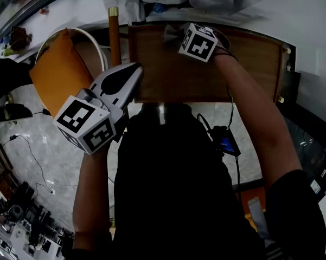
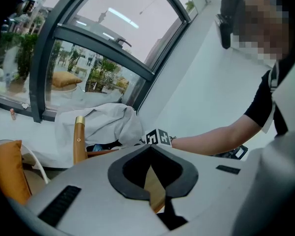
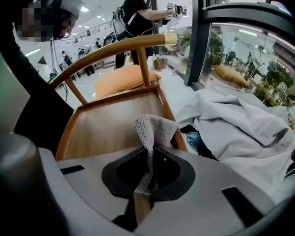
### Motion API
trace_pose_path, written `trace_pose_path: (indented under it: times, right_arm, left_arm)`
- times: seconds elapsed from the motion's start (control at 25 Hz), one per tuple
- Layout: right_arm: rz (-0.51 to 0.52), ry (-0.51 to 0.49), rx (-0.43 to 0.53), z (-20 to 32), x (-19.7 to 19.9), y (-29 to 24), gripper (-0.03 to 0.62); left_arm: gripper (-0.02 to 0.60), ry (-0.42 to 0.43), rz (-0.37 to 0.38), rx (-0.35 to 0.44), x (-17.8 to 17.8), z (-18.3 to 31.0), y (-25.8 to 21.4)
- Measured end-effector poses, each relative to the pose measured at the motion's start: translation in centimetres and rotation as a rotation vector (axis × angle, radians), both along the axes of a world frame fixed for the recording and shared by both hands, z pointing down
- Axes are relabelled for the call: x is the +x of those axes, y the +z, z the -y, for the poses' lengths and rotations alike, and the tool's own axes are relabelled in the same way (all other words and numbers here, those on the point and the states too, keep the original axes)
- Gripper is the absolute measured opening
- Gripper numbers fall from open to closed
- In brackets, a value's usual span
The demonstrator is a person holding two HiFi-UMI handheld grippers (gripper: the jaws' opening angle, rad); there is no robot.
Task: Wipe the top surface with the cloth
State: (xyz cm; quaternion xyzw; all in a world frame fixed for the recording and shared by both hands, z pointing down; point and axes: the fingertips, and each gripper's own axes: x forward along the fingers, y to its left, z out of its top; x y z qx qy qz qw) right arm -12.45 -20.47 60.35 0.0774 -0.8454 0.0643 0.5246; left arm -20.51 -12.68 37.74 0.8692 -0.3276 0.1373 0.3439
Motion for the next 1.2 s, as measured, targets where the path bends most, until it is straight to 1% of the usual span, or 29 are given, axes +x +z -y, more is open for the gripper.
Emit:
trace_pose_path:
  times: [0.12, 0.24, 0.32, 0.6, 0.72, 1.0, 1.2]
  right_arm:
    - [0.013, -0.026, -0.039, -2.4, -0.3, 0.3, 0.037]
    - [0.029, -0.052, -0.101, -5.9, -0.6, 0.6, 0.037]
    - [0.041, -0.064, -0.125, -8.2, -0.7, 0.7, 0.037]
    - [0.086, -0.065, -0.236, -14.8, -1.0, 1.3, 0.037]
    - [0.086, -0.068, -0.249, -16.1, -0.9, 1.4, 0.037]
    - [0.080, -0.087, -0.337, -18.7, -0.7, 1.6, 0.037]
    - [0.073, -0.093, -0.451, -20.9, -0.4, 1.7, 0.037]
  left_arm:
    - [0.012, 0.009, -0.001, -0.005, 0.2, 0.0, 0.2]
    - [0.012, 0.014, -0.002, -0.007, 0.4, 0.1, 0.2]
    - [0.012, 0.021, -0.005, -0.009, 0.8, 0.1, 0.2]
    - [0.012, 0.046, -0.011, -0.021, 1.6, 0.0, 0.7]
    - [0.012, 0.065, -0.011, -0.031, 2.4, -0.3, 1.1]
    - [0.012, 0.107, -0.021, -0.032, 4.6, -0.7, 1.3]
    - [0.012, 0.113, -0.021, -0.031, 5.3, -0.8, 1.2]
